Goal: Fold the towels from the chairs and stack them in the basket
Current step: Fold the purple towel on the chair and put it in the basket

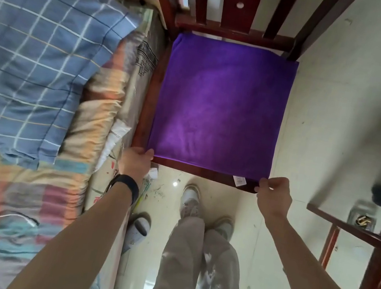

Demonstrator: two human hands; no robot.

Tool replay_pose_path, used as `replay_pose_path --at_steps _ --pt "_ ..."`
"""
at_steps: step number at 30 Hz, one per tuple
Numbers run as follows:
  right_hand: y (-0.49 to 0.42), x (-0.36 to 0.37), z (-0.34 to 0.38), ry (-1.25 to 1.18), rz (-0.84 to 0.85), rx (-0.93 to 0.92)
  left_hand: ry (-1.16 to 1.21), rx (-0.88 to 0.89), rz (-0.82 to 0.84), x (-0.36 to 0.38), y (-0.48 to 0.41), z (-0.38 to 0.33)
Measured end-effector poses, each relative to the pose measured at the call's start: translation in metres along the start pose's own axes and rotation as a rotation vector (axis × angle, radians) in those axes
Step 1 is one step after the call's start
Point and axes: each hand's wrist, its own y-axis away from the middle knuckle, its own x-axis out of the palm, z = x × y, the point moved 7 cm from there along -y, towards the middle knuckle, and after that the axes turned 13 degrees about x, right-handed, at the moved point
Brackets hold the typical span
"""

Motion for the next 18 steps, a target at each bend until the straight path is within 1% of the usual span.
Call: replay_pose_path --at_steps 3,6,8,10,12,14,16,18 --pt "0.002 -0.003 0.006 -0.071 0.058 0.075 0.040 -0.025 0.065 0.004 -0.027 0.035" --pt "0.008 -0.012 0.014 -0.097 0.099 0.142 0.064 -0.015 0.113 -0.012 -0.011 0.004" --pt "0.014 -0.017 0.023 -0.182 0.127 0.172 0.109 -0.008 0.093 -0.021 -0.007 -0.012" --pt "0.018 -0.020 0.039 -0.289 0.161 0.150 0.241 0.029 0.041 -0.030 -0.010 -0.027" --pt "0.020 -0.027 0.059 -0.371 0.139 0.106 0.450 0.072 0.021 -0.037 -0.007 -0.053" --pt "0.022 -0.035 0.078 -0.452 0.118 0.072 0.555 0.080 0.005 -0.041 -0.008 -0.067" --pt "0.026 -0.039 0.088 -0.514 0.107 0.026 0.597 0.097 0.003 -0.040 -0.013 -0.066" --pt "0.024 -0.032 0.081 -0.421 0.067 0.012 0.520 0.084 -0.014 -0.037 -0.017 -0.052"
